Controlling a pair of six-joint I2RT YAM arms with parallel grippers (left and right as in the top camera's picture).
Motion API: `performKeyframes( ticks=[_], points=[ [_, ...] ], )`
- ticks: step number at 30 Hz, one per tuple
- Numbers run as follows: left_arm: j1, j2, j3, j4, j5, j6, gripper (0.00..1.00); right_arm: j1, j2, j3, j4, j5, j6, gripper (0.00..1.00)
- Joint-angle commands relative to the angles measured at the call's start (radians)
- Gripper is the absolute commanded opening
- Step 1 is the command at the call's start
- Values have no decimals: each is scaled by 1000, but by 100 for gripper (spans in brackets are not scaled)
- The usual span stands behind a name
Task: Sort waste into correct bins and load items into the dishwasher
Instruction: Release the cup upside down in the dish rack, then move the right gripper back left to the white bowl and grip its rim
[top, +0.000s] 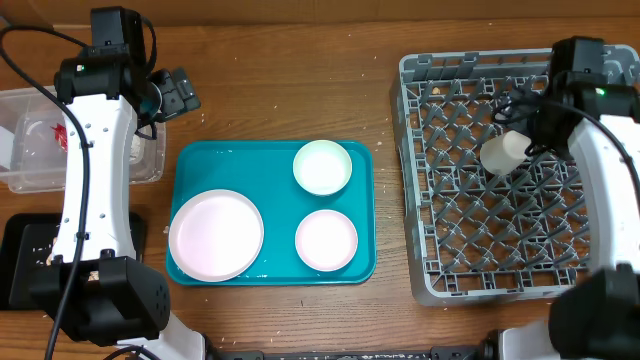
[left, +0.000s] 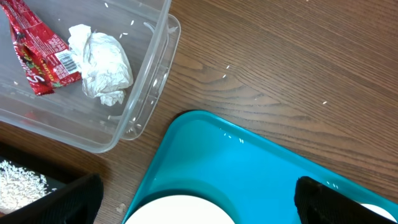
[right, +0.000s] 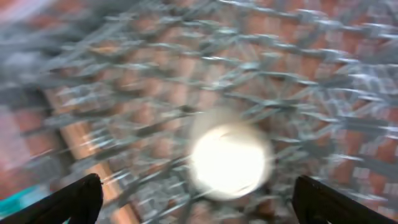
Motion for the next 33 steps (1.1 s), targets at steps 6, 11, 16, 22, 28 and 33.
performKeyframes(
  ticks=[6,11,16,22,28,33],
  points=[
    [-7,-5,9,0,8,19,100,221,-89,37,87,-340,4,100],
    [-7,-5,9,0,8,19,100,440,-42,36,162,-239,5,100],
    [-7,-5,9,0,8,19,100,620,51,36,240,-163,5,90],
    [-7,-5,9,0,8,19,100,761,210,36,337,-134,8,82],
    [-7,-5,9,0,8,19,100,831,344,36,394,-64,8,73],
    [-7,-5,9,0,8,19,100,842,430,36,406,-32,8,73]
  ],
)
